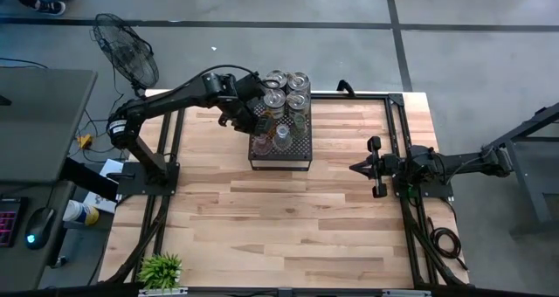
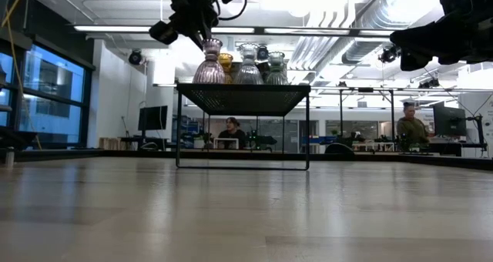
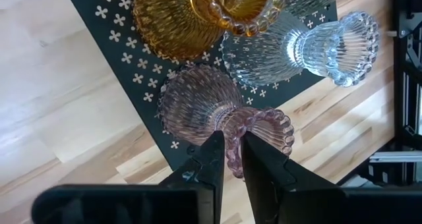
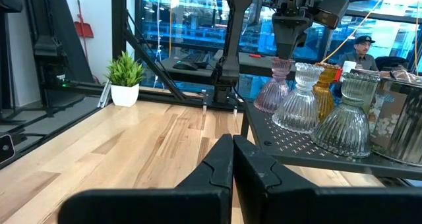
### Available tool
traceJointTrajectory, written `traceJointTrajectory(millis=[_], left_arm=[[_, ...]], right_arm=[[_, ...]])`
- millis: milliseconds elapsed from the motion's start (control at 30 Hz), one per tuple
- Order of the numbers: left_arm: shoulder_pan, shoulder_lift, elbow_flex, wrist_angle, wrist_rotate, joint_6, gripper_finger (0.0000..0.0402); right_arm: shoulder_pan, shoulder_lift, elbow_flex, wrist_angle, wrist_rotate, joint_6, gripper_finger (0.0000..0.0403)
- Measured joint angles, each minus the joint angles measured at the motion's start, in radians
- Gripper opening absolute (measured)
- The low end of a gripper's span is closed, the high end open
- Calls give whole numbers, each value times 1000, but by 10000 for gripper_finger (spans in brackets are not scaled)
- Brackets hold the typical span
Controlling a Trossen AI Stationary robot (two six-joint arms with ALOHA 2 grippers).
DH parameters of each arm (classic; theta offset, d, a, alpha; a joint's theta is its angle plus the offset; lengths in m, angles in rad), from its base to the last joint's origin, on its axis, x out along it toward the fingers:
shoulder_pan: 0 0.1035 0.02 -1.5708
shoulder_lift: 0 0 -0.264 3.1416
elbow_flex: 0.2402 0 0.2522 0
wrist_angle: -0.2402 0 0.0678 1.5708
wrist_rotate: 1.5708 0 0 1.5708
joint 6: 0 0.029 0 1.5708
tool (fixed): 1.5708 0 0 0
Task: Pick & Place candle stick holders
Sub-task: Put the pink candle holder on the black shelf, then return to Home Position
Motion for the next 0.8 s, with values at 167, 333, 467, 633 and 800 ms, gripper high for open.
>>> traceJointTrajectory(millis=[167, 333, 467, 633, 800], left_arm=[[0, 0, 0, 0, 0, 14, 50], [0, 0, 0, 0, 21, 28, 74], [0, 0, 0, 1, 20, 40, 101], [0, -2, 0, 1, 20, 34, 132], [0, -26, 1, 6, 19, 27, 142]], right_arm=[[0, 0, 0, 0, 0, 0, 0], [0, 0, 0, 0, 0, 0, 0], [0, 0, 0, 0, 0, 0, 0], [0, 0, 0, 0, 0, 0, 0], [0, 0, 0, 0, 0, 0, 0]])
